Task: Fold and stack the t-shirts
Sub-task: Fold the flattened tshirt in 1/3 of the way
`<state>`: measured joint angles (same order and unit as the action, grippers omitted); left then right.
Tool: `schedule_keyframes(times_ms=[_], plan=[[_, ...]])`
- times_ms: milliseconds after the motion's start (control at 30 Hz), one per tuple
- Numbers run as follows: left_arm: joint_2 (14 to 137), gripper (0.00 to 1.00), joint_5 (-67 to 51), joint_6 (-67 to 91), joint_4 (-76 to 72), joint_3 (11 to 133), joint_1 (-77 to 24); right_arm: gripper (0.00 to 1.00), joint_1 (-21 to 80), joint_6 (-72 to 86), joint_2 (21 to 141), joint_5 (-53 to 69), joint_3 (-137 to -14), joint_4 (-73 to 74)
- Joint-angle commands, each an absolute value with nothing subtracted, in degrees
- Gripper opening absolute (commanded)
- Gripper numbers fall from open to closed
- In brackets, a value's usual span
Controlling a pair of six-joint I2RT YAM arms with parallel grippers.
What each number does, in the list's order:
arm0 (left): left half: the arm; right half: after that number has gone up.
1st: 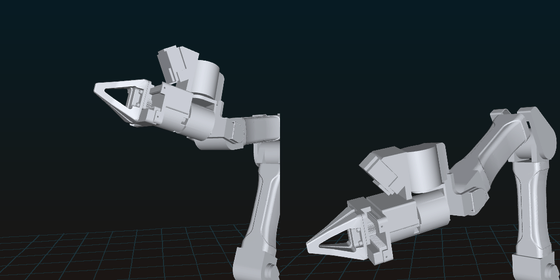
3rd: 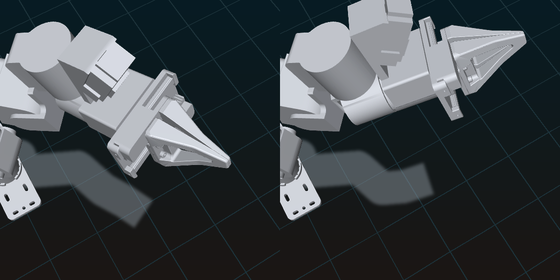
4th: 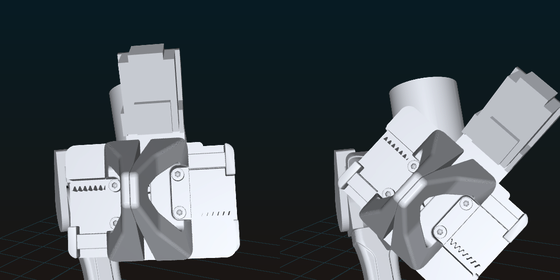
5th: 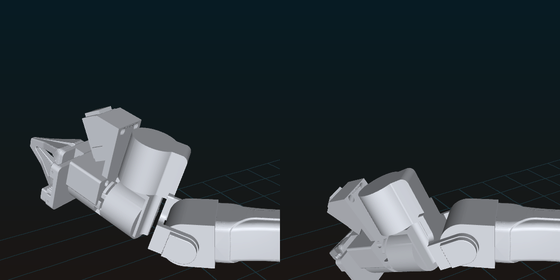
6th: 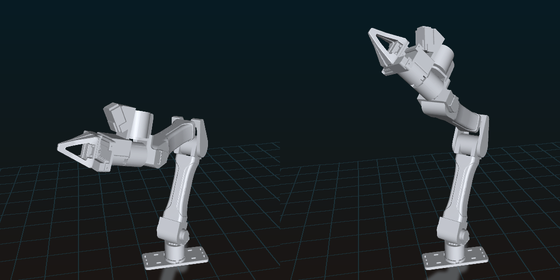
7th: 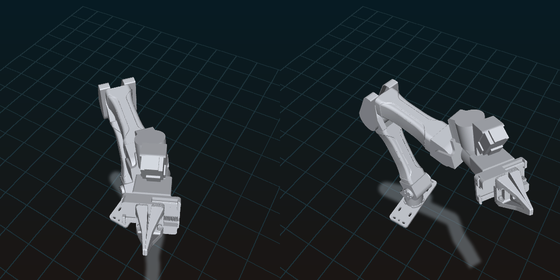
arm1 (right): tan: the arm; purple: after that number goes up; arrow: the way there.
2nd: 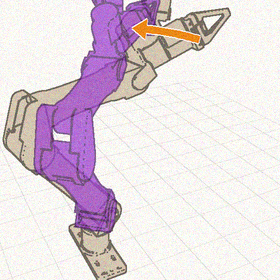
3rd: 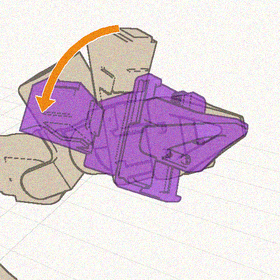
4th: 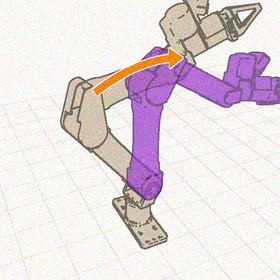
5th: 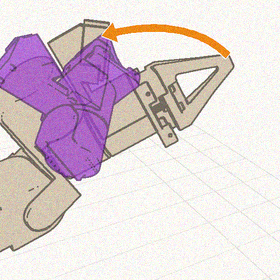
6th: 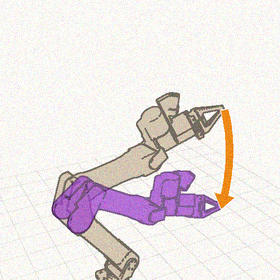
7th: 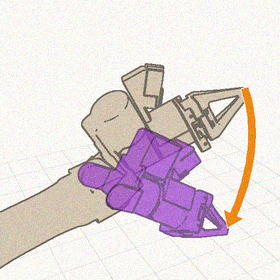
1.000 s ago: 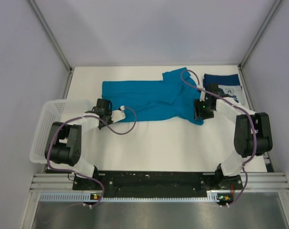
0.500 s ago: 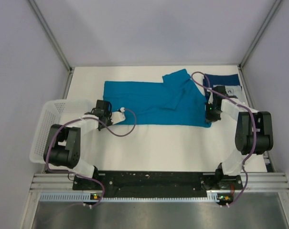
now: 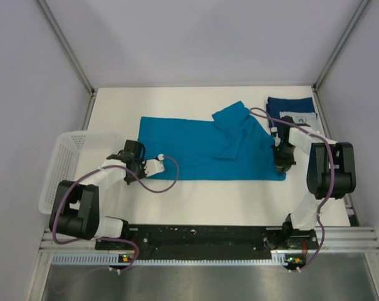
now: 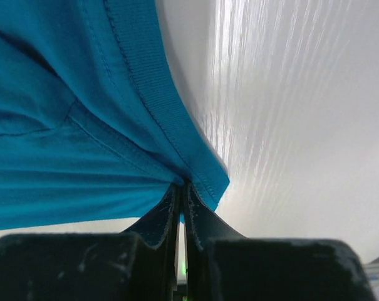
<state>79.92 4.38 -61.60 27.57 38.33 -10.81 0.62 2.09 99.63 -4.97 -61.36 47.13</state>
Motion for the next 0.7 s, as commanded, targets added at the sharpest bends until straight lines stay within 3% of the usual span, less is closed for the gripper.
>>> schedule_keyframes(times_ms=[0,200,300,367,467,567,667], plan=[[74.89,0.00,3.70,-57.50,38.22,36.39,-11.69,0.02,0.26,1.58,100.28,-10.99,-59.07,54.05],[71.19,0.04,-2.28,-50.99,49.29,36.12,-14.32,0.12,0.26,2.46,100.46,-10.19,-59.85,55.28],[70.84,0.30,-3.69,-49.92,54.82,36.91,-14.94,0.30,0.26,2.55,100.46,-11.77,-60.91,56.86],[70.67,0.46,-4.74,-50.10,58.26,39.18,-14.94,0.36,0.26,2.55,99.32,-12.30,-62.22,57.83],[70.05,0.51,-4.40,-48.52,58.89,45.50,-14.59,0.41,0.26,2.20,95.81,-10.12,-64.50,57.40],[71.62,0.52,-4.39,-44.57,55.21,53.24,-12.67,0.47,0.35,0.53,91.07,-5.12,-66.44,52.15],[75.92,0.35,-3.96,-39.91,49.32,57.91,-9.94,0.47,0.35,0.35,87.02,1.65,-66.36,43.54]])
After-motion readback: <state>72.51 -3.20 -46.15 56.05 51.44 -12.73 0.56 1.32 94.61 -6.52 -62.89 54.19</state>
